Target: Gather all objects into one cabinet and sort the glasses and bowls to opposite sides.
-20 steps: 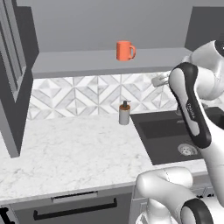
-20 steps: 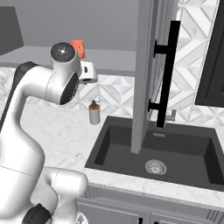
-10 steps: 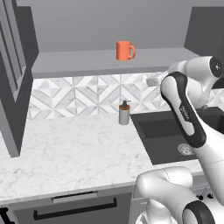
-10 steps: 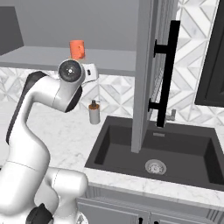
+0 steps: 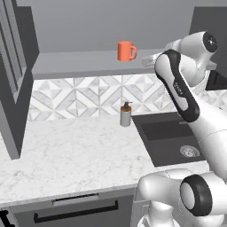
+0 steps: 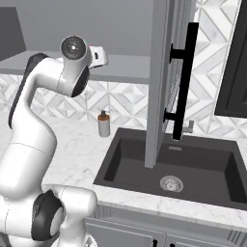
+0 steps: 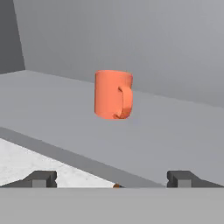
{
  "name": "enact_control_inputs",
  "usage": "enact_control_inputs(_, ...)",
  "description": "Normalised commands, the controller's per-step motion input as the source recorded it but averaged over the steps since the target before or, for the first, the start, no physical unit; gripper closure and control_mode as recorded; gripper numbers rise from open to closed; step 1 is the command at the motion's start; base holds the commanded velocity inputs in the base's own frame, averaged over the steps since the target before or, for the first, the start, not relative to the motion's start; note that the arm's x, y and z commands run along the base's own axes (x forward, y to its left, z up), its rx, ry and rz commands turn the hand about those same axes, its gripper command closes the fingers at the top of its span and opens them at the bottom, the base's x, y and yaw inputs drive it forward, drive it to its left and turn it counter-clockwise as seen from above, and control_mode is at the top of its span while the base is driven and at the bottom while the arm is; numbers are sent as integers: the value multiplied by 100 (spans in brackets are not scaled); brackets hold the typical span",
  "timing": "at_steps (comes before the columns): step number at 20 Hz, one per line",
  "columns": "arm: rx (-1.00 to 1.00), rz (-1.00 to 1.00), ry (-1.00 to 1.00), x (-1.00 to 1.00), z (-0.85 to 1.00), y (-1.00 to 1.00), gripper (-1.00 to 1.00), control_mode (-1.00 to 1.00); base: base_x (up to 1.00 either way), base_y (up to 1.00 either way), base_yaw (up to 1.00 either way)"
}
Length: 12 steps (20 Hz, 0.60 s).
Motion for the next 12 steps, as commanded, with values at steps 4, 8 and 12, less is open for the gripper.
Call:
enact_control_inputs(4,4,15,-5,84,23,0,-100,-100,0,0,0)
enact_control_inputs(8,1,6,-6,24,-6,0,-100,-100,0,0,0)
enact_control_inputs(12,0,0,1,10,0,3,-100,-100,0,0,0)
